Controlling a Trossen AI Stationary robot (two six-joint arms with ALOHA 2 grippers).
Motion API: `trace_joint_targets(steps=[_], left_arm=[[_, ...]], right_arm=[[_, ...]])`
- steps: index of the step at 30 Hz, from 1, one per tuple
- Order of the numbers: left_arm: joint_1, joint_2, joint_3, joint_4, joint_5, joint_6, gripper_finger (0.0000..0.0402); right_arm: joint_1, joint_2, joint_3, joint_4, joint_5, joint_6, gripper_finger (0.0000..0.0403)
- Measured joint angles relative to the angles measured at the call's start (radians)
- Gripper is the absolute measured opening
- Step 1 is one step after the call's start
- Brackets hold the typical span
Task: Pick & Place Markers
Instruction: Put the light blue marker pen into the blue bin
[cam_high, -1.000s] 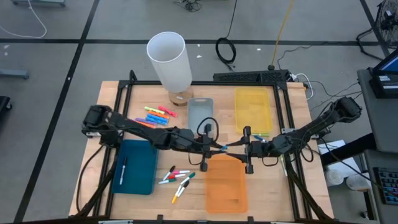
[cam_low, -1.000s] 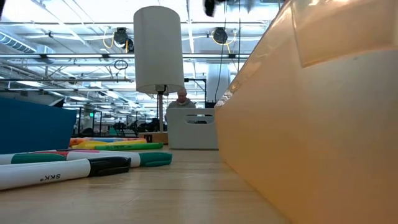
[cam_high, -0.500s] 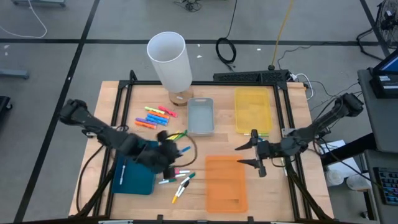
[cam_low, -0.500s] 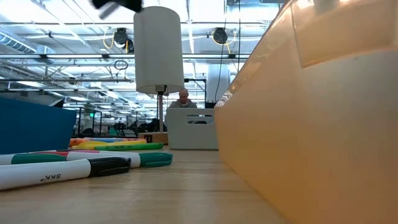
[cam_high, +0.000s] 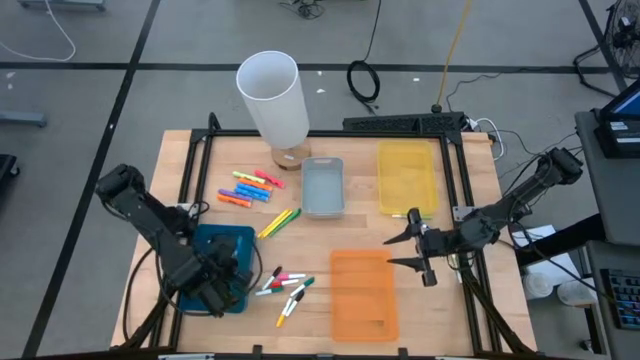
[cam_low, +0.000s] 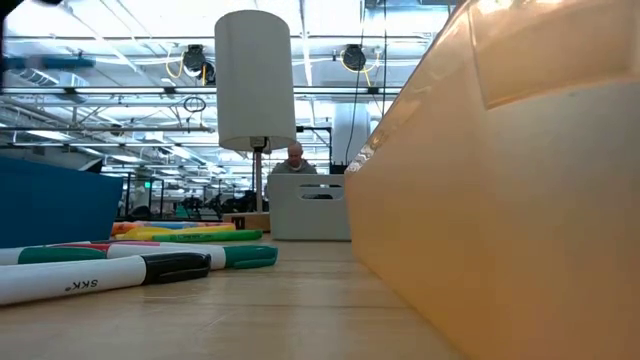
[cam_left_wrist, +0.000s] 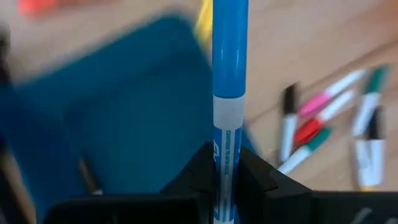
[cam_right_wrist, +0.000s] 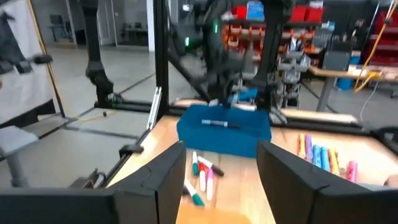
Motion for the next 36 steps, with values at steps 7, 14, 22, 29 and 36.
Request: trace_joint_targets(steps=[7,14,22,29,36], left_arm=[[-0.009,0.014,-0.166,0.251,0.218,-0.132,0.0032],[-0.008,0.015,-0.234,0.356,0.226,-0.157,0.0042],[-0.011,0.014,-0.234,0.344,0.224,-0.117,0.0048],[-0.011,0.013,-0.234,0.328,0.224,-0.045,0.0062],[-0.011,0.013,-0.234,0.328,0.209,0.031,0.0112]], right_arm=[[0.0,-0.015,0.0,0.074,0.0,-0.117,0.0182],[-0.02,-0.015,0.0,0.1,0.0,-0.198,0.0182],[-0.044,-0.015,0.0,0.095,0.0,-0.178,0.0182],[-0.024,-0.01,0.0,0.096,-0.003,-0.159,0.0183],[-0.013,0.001,0.0,0.103,-0.002,-0.153,0.0183]])
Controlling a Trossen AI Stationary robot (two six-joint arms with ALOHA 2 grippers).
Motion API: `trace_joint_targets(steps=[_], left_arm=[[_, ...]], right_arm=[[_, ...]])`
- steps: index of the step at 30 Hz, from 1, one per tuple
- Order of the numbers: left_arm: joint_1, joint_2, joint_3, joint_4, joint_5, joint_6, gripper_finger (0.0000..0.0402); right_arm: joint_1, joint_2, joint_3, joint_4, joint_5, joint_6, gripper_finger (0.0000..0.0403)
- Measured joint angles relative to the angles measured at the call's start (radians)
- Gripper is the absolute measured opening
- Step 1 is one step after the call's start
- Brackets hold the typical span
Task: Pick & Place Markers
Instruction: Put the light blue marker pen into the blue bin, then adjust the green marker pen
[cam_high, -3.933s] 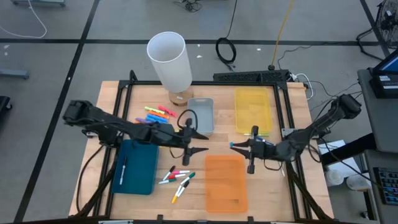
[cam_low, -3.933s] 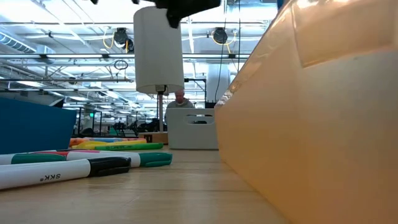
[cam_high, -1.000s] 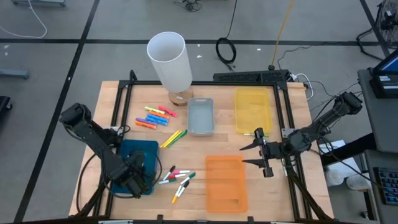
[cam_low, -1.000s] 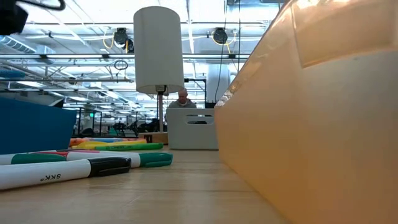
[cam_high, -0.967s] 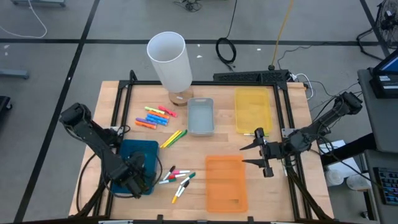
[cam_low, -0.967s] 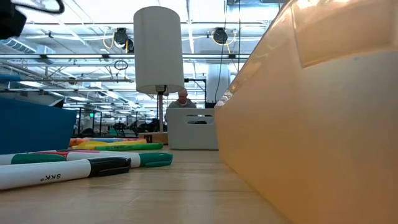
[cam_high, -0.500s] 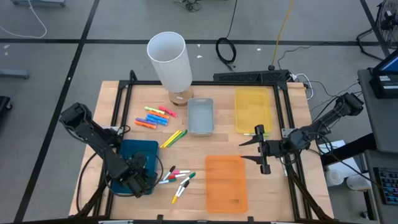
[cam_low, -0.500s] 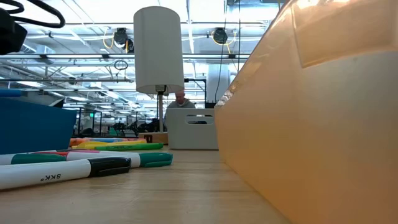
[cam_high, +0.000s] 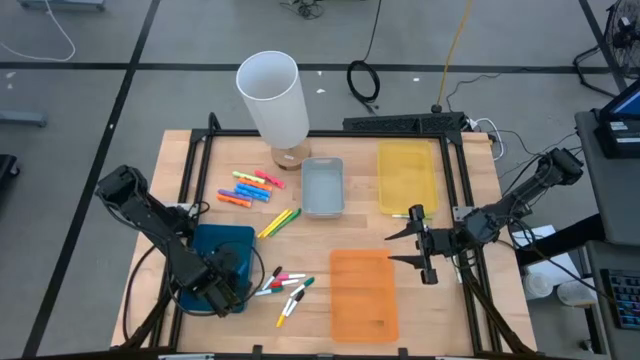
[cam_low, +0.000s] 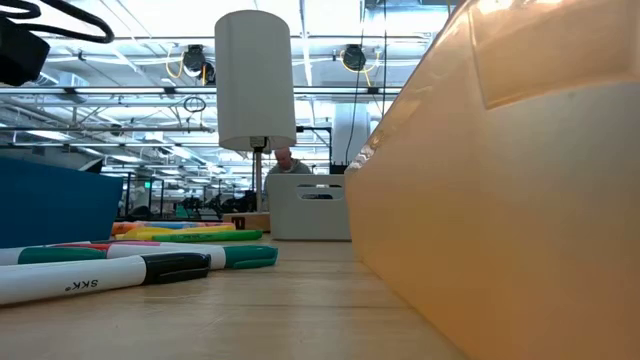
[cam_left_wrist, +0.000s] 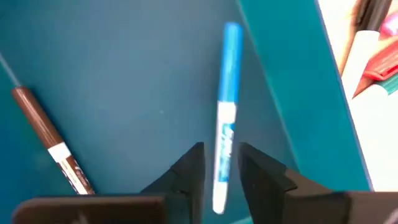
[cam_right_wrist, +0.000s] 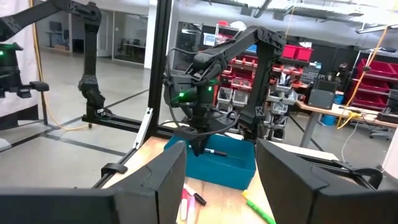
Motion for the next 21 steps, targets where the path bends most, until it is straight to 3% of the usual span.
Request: trace_joint_targets(steps=[7,11,15,21], left_arm=[[0.0,-0.002,0.0,0.005,-0.094,0.173,0.0182],[-0.006,-0.026,0.0,0.02,-0.372,0.363,0.0207],[-0.015,-0.081,0.0,0.104,-0.618,0.543,0.0211],[-0.019,-0.198,0.0,0.417,-0.779,1.012,0.0212]], right_arm=[[0.029,0.006,0.0,-0.05,0.006,0.001,0.0183],[0.089,0.053,0.058,-0.136,0.154,0.001,0.0183],[0.137,0.125,0.18,-0.433,0.33,0.111,0.0183],[0.15,0.173,0.262,-0.945,0.333,0.544,0.0183]])
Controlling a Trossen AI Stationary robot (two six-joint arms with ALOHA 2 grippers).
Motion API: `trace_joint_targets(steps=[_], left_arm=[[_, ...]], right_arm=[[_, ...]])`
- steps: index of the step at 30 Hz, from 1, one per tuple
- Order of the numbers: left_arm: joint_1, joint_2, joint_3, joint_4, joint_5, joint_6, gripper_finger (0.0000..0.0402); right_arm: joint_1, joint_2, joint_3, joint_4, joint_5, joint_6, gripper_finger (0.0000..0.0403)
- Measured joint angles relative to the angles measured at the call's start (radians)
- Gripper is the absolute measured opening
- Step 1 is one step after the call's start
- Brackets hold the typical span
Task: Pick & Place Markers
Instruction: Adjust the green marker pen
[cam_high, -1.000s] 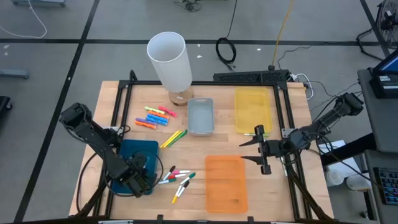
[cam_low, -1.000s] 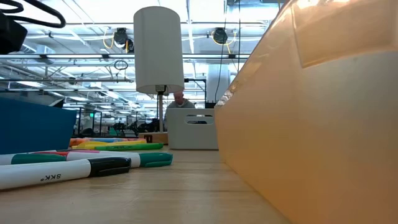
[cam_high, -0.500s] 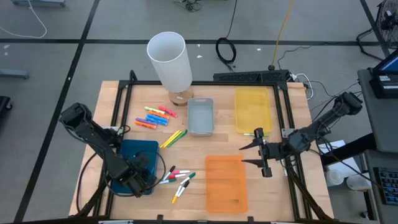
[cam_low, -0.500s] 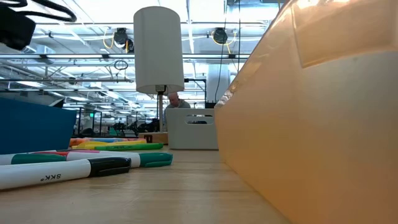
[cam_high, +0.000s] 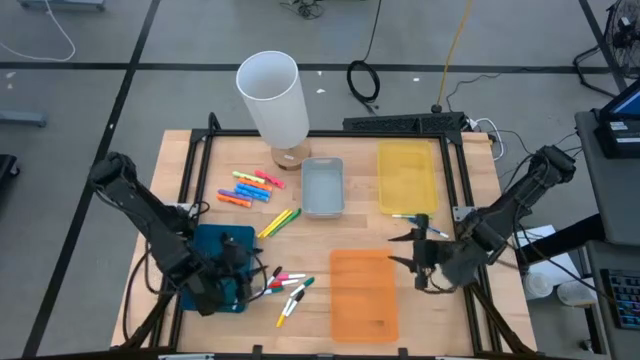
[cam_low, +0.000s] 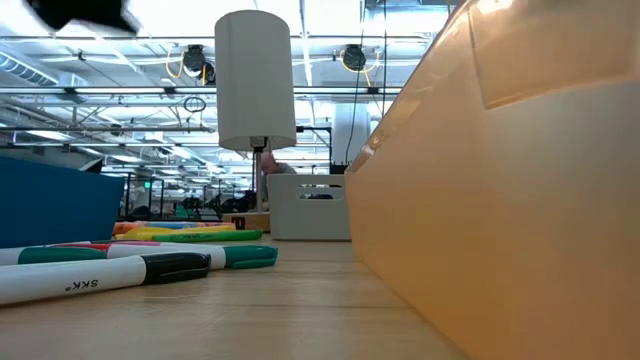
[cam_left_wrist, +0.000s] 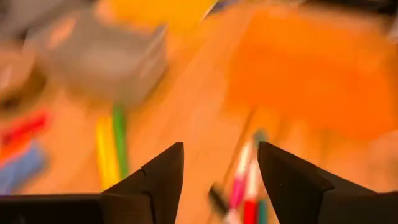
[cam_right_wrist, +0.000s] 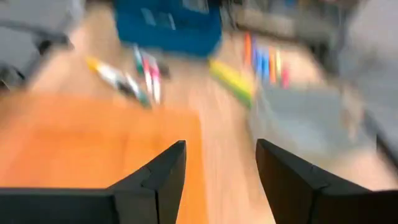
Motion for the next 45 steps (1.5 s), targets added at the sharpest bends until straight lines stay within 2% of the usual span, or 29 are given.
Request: trace_joint_targets(steps=[2,4,8,11,14,19,21,24,27,30,32,34,39,45], left_arm=[[0.007,-0.025,0.0,0.146,0.003,0.204,0.0212],[0.023,-0.039,0.0,0.279,0.054,0.398,0.0212],[0.077,-0.045,0.0,0.482,0.259,0.704,0.0212],[0.135,-0.045,0.0,0.531,0.388,0.838,0.0212],[0.217,-0.045,-0.014,0.549,0.493,0.88,0.0212],[0.395,-0.044,-0.13,0.741,0.775,0.885,0.0212],[0.452,-0.045,-0.173,0.802,0.843,0.877,0.0212],[0.519,-0.045,-0.205,0.836,0.871,0.865,0.0212],[0.562,-0.063,-0.201,0.854,0.871,0.876,0.0212],[0.592,-0.074,-0.197,0.857,0.931,0.911,0.0212],[0.609,-0.084,-0.196,0.883,1.02,0.937,0.0212],[0.622,-0.096,-0.194,0.881,1.067,0.954,0.0212],[0.64,-0.105,-0.196,0.854,1.078,0.975,0.0212],[0.664,-0.103,-0.197,0.817,1.078,0.983,0.0212]], right_arm=[[-0.008,0.001,-0.001,-0.157,-0.052,0.191,0.0183],[-0.017,-0.001,-0.001,-0.304,-0.145,0.395,0.0183],[-0.04,-0.004,-0.001,-0.594,-0.435,0.721,0.0183],[-0.04,-0.004,-0.008,-0.769,-0.561,0.919,0.0183],[-0.04,-0.004,-0.023,-0.84,-0.58,1.014,0.0183],[-0.041,-0.004,-0.036,-0.849,-0.589,1.055,0.0183],[-0.041,-0.004,-0.037,-0.85,-0.595,1.062,0.018],[-0.041,0.001,-0.037,-0.83,-0.647,1.062,0.0168],[-0.041,0.016,-0.039,-0.724,-0.705,1.008,0.0139],[-0.049,0.067,-0.045,-0.585,-0.757,0.922,0.0086],[-0.063,0.121,-0.043,-0.538,-0.841,0.858,0.0038],[-0.07,0.192,-0.043,-0.528,-0.929,0.827,0.0011],[-0.071,0.382,-0.043,-0.569,-1.14,0.798,0.0003],[-0.065,0.537,-0.041,-0.587,-1.248,0.825,0.0001]])
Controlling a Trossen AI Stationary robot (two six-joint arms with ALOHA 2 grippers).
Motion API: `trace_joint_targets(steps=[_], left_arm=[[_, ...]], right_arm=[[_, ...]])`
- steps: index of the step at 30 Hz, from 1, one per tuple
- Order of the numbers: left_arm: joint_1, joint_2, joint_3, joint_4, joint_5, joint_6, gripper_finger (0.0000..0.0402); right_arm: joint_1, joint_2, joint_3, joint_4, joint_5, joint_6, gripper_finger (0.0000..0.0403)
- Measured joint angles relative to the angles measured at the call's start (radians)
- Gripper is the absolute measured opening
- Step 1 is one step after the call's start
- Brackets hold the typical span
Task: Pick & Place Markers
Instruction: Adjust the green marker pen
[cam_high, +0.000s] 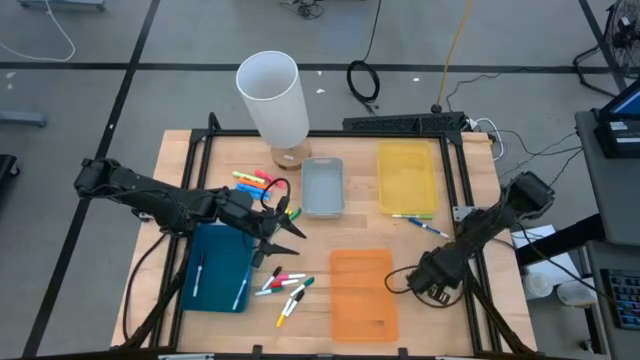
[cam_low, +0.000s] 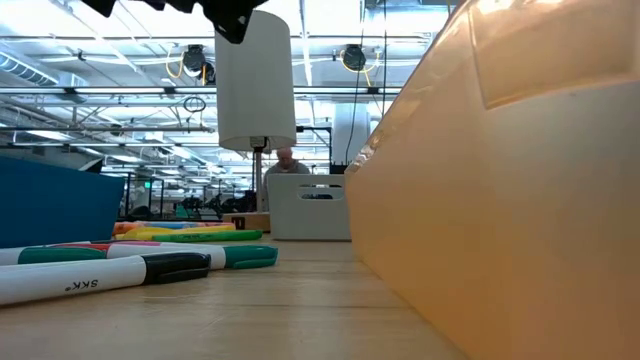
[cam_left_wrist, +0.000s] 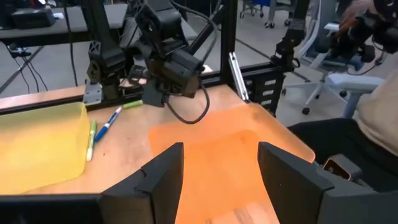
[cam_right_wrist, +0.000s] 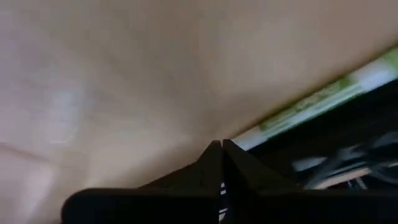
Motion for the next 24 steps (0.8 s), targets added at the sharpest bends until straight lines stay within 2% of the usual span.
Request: trace_joint_targets(steps=[7,13,18,22,24], left_arm=[[0.021,0.0,0.0,-0.022,-0.001,0.022,0.0212],[0.032,0.001,0.0,-0.027,-0.001,0.021,0.0212],[0.032,0.001,0.0,-0.026,-0.001,0.018,0.0212],[0.032,0.001,0.0,-0.026,-0.002,0.006,0.0212],[0.032,0.001,0.0,-0.025,-0.002,0.0,0.0212]], right_arm=[[-0.017,0.092,-0.008,-0.053,0.007,0.008,0.0001],[-0.053,0.113,-0.031,-0.059,0.115,0.015,0.0],[-0.09,0.047,-0.019,-0.029,0.231,-0.008,0.0],[-0.093,-0.034,0.008,-0.086,0.349,0.008,0.0],[-0.095,-0.088,0.026,-0.163,0.364,0.051,0.0]])
